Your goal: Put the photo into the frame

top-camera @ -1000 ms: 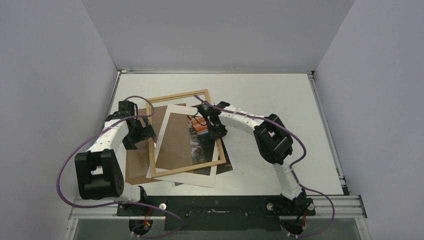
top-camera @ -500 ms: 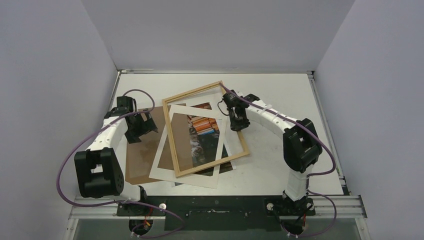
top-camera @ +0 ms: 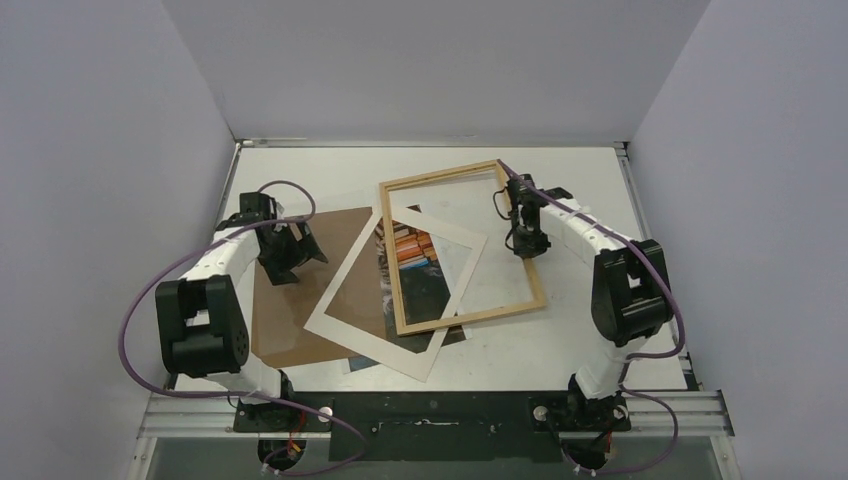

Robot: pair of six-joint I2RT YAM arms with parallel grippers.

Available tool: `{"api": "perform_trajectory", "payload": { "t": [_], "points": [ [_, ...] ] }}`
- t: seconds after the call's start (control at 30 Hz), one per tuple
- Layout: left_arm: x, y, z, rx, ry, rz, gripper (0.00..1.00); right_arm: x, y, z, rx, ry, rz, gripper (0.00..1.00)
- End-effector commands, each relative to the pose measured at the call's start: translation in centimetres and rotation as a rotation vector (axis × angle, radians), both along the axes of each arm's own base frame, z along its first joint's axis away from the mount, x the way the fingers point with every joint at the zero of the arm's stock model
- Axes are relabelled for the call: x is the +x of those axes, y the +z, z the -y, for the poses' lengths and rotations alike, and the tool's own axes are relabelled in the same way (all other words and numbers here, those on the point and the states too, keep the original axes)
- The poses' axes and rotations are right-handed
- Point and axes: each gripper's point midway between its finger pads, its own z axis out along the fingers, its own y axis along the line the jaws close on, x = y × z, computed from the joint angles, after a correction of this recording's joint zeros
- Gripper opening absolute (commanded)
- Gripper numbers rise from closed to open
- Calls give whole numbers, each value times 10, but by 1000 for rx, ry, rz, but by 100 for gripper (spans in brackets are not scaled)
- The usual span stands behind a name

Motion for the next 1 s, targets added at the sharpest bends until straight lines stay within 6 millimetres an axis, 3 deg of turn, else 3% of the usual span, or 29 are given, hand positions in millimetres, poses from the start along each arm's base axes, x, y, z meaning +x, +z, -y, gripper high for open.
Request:
{"api": "perform_trajectory", "payload": {
  "t": [0.0,0.17,0.37,0.53,0.73,0.97],
  "points": [
    [32,22,16,-73,-51,103,81,22,36,23,39,-29,153,9],
    [44,30,52,-140,-174,158,77,24,33,42,52,-77,174,10],
    [50,21,71,-70,-232,160,75,23,36,67,39,-115,199,11],
    [48,-6,67,-27,-205,87,71,19,37,81,55,-114,208,13],
    [27,-40,54,21,-156,-51,63,9,21,95,20,-101,160,15],
    [11,-61,43,70,-122,-142,61,0,10,122,-63,-193,144,16]
  ]
}}
